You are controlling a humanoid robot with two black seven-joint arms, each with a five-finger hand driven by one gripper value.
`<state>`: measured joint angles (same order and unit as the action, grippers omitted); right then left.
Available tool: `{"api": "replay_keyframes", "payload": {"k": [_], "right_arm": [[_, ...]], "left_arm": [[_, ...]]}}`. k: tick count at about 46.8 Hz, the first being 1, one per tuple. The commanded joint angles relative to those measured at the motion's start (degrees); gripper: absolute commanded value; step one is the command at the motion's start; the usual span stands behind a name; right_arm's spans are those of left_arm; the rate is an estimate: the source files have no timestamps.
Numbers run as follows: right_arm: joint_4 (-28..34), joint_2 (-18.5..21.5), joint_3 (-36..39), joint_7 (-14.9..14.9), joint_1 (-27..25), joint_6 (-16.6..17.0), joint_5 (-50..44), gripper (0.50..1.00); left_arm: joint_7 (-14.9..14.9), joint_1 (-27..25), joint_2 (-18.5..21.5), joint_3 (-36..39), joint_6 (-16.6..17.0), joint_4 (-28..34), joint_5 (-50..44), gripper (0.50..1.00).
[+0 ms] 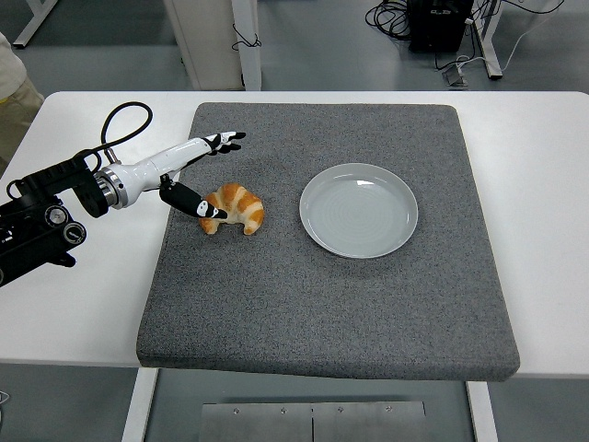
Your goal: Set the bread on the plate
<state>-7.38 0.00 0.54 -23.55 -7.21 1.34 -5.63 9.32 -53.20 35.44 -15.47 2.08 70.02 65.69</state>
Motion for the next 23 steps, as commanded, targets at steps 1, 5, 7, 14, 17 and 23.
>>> {"api": "replay_keyframes", "payload": {"k": [1, 5, 7, 14, 17, 23], "right_arm": [[0.0, 0.0, -0.01, 0.0, 0.0, -0.02, -0.08, 1.0], [0.0, 0.0, -0.01, 0.0, 0.0, -0.02, 0.0, 1.0], [0.0, 0.0, -0.01, 0.0, 0.0, -0.02, 0.0, 1.0], [0.0, 0.0, -0.01, 0.0, 0.0, -0.02, 0.0, 1.0], [0.0, 0.0, -0.01, 0.0, 0.0, 0.06, 0.0, 1.0], [0.0, 0.0, -0.01, 0.0, 0.0, -0.02, 0.0, 1.0]], "left_arm": [[0.08, 0.38, -0.02, 0.96, 0.29, -0.06, 0.23, 0.966], [-0.01, 0.73, -0.2, 2.46, 2.05, -0.58, 1.02, 0.966], [0.08, 0.73, -0.37, 3.25, 3.1, -0.59, 1.29, 0.966], [0.08, 0.64, -1.6, 4.31, 4.25, -1.02, 1.37, 0.968], [0.08, 0.64, -2.3, 4.31, 4.51, -1.2, 1.37, 0.968], [-0.01, 0.73, -3.54, 4.4, 4.6, -2.17, 1.37, 0.968]]}}
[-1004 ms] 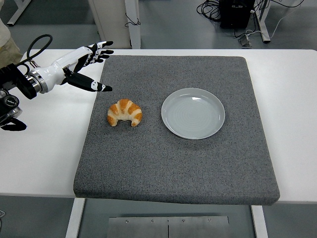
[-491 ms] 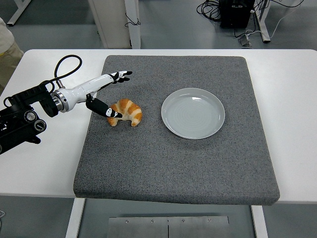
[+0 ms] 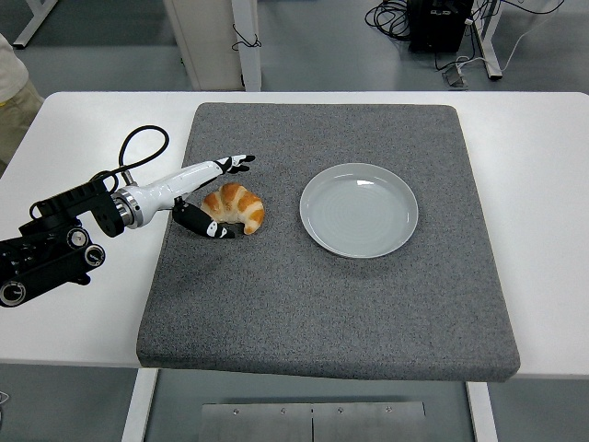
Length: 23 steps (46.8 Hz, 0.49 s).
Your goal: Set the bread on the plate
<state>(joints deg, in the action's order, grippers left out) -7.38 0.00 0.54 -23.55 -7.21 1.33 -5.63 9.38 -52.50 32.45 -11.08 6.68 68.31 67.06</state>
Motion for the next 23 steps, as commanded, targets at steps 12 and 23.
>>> {"api": "replay_keyframes", "payload": {"k": [12, 23], "right_arm": [[0.0, 0.0, -0.02, 0.0, 0.01, -0.01, 0.01, 1.0], [0.0, 0.0, 0.07, 0.0, 0.01, -0.01, 0.01, 1.0]], "left_arm": [[0.11, -0.14, -2.48, 0.01, 1.32, -4.32, 0.09, 0.968], [0.46, -0.49, -4.59, 0.01, 1.4, -6.69, 0.17, 0.966]]}}
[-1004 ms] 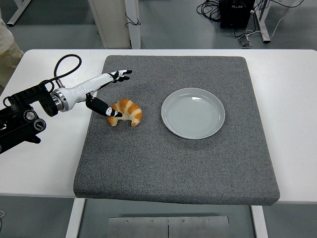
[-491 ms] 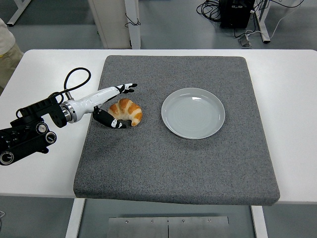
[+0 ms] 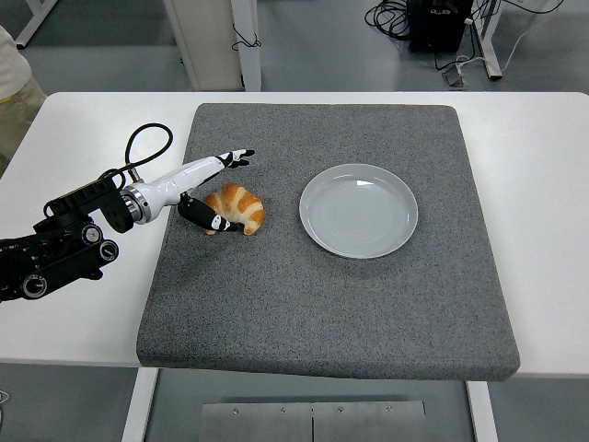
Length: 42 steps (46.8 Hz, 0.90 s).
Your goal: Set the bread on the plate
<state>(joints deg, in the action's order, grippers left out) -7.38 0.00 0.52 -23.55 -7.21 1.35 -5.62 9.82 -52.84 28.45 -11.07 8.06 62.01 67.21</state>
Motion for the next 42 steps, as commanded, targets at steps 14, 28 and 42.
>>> {"api": "replay_keyframes", "payload": {"k": [14, 28, 42], "right_arm": [[0.0, 0.0, 0.09, 0.0, 0.0, -0.03, 0.0, 1.0], [0.0, 0.0, 0.01, 0.0, 0.0, -0.03, 0.0, 1.0], [0.0, 0.0, 0.01, 0.0, 0.0, -0.03, 0.0, 1.0]], "left_arm": [[0.37, -0.16, -1.64, -0.01, -0.07, -2.86, -0.06, 0.966], [0.37, 0.37, -3.14, 0.34, -0.07, -3.56, -0.15, 0.881], [0.37, 0.28, -3.23, 0.34, -0.07, -3.56, -0.15, 0.5]]}}
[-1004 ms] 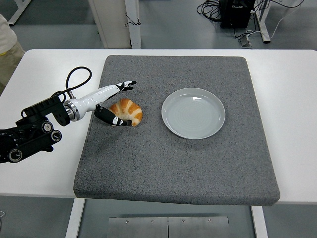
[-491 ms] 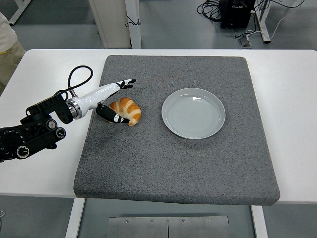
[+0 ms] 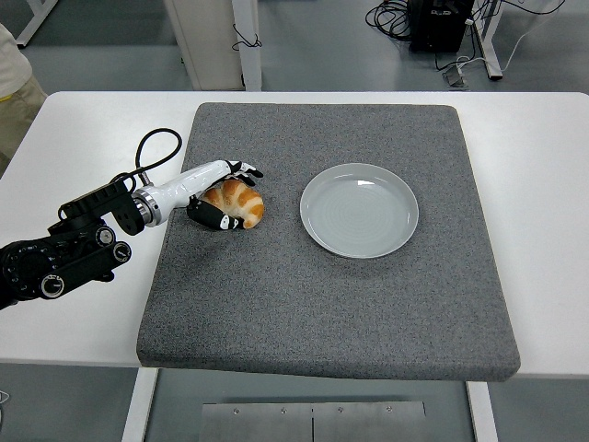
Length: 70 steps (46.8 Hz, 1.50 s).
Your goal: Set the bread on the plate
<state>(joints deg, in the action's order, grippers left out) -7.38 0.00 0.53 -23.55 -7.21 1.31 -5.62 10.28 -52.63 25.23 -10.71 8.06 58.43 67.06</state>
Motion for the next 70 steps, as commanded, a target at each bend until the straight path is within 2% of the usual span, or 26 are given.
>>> {"api": "replay_keyframes", "payload": {"k": [1, 13, 37, 47, 70], "right_arm": [[0.0, 0.0, 0.0, 0.0, 0.0, 0.01, 0.0, 1.0], [0.0, 0.0, 0.0, 0.0, 0.0, 0.01, 0.0, 1.0], [0.0, 0.0, 0.0, 0.0, 0.0, 0.1, 0.0, 1.0], [0.0, 0.0, 0.0, 0.0, 0.0, 0.01, 0.0, 1.0], [0.0, 0.0, 0.0, 0.0, 0.0, 0.01, 0.0, 1.0]], "left_arm": [[0.0, 0.07, -0.01, -0.01, -0.06, 0.01, -0.09, 0.5], [2.38, -0.55, 0.96, -0.01, -0.41, 0.98, -0.18, 0.5], [2.46, -4.68, 4.12, -0.01, -1.55, 3.53, -0.09, 0.5], [2.38, -8.63, 4.39, 0.08, -2.96, 4.5, -0.17, 0.5], [2.46, -18.74, 8.69, -0.01, -7.44, 5.02, -0.09, 0.5]]}}
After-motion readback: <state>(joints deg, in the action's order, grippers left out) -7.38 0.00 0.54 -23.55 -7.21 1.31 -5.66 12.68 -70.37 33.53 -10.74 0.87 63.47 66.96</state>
